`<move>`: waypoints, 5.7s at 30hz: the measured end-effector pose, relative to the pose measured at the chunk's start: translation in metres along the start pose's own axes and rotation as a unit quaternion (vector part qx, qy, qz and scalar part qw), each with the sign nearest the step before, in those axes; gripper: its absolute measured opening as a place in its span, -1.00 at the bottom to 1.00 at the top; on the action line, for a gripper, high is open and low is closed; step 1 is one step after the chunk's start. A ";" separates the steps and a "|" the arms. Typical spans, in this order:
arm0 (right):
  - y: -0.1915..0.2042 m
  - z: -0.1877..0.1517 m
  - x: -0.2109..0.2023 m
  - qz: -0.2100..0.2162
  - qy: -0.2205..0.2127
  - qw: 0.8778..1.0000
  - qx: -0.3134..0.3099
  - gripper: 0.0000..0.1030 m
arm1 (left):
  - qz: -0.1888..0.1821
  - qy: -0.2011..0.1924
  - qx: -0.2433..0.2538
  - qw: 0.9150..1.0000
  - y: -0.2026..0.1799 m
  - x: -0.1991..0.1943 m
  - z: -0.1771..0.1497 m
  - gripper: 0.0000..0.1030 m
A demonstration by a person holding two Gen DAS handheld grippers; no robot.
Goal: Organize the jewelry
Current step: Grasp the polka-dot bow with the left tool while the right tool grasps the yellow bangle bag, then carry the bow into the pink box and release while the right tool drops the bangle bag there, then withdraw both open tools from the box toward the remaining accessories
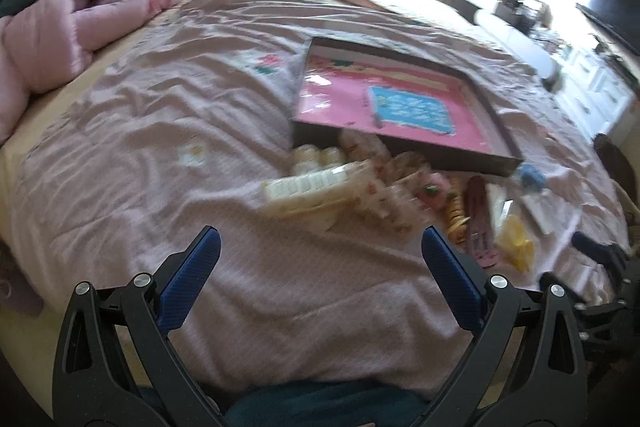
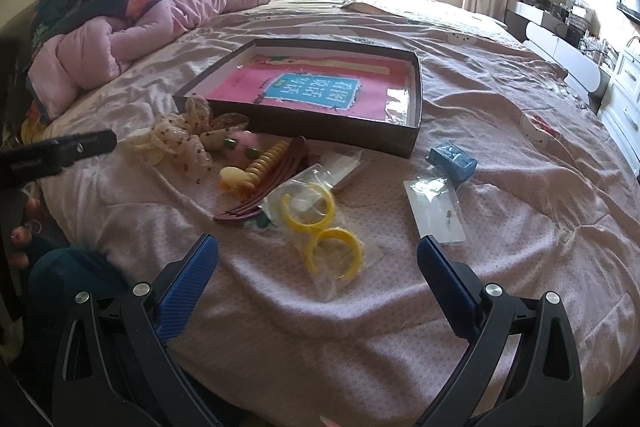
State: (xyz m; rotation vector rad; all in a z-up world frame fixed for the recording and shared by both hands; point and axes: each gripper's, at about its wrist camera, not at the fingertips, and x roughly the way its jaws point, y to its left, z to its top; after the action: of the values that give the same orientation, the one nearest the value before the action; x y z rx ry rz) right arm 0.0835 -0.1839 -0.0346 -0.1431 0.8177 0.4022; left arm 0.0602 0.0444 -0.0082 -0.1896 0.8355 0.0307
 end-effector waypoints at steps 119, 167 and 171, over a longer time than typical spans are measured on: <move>-0.075 0.118 0.132 0.008 0.030 0.997 0.068 -0.21 | -0.109 0.063 0.008 0.992 -0.027 0.115 0.105 -0.41; -0.090 0.083 -0.035 -0.001 -0.081 0.995 0.066 0.48 | -0.106 -0.034 -0.010 0.994 -0.018 -0.006 0.077 0.53; -0.089 0.075 -0.040 0.001 -0.078 0.995 0.061 0.48 | -0.102 -0.033 -0.007 0.994 -0.019 -0.009 0.070 0.53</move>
State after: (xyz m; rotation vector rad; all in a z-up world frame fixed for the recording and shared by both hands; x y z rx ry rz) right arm 0.1459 -0.2567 0.0432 0.0033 0.6863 0.3593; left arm 0.1075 0.0383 0.0476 -0.2842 0.7478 -0.1479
